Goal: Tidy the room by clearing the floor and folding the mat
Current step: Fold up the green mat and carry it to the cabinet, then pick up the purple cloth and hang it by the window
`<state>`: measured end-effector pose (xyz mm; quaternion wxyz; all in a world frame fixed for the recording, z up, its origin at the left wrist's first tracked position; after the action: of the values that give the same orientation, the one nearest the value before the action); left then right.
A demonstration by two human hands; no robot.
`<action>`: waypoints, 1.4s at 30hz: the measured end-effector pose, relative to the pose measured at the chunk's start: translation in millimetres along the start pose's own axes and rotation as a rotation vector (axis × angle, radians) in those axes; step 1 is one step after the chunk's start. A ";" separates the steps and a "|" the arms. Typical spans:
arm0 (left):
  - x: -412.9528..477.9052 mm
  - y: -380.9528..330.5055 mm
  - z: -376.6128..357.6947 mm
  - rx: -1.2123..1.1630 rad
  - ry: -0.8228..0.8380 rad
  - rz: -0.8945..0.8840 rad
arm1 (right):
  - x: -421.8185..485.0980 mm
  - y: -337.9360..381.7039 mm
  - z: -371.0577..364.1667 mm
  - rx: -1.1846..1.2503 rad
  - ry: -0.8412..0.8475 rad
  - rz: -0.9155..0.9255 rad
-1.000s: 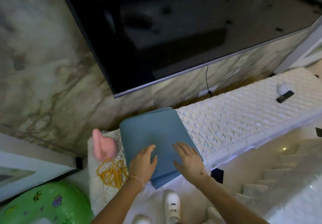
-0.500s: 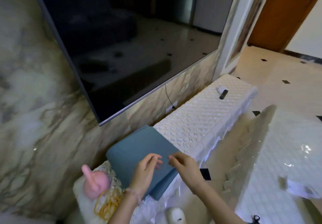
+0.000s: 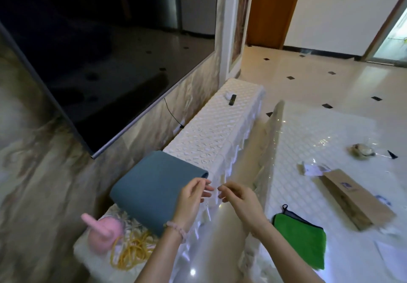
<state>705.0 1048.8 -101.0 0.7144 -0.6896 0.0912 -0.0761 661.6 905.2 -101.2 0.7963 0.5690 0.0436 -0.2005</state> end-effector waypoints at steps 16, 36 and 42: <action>-162.7 -22.5 -134.5 -0.076 0.161 0.083 | -191.0 -87.6 125.1 0.240 -0.211 -0.043; -334.3 -59.7 -352.2 -0.107 0.777 0.162 | -437.2 -200.0 272.8 0.728 -0.867 -0.299; -341.1 -60.9 -405.1 -0.098 0.988 0.179 | -465.0 -219.5 302.9 0.965 -1.088 -0.314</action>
<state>279.3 733.0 -44.6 0.5564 -0.5933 0.4806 -0.3277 106.6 691.1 -52.4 0.3288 0.6631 -0.3689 -0.5622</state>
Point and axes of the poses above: each hand's wrist, its own x-axis towards the middle knuckle, its own z-axis out of the back of the hand, y = z × x, the point moved 3 cm from there along x, towards the middle knuckle, and after that the axes turned 10 degrees about -z, right-handed, at the moved point
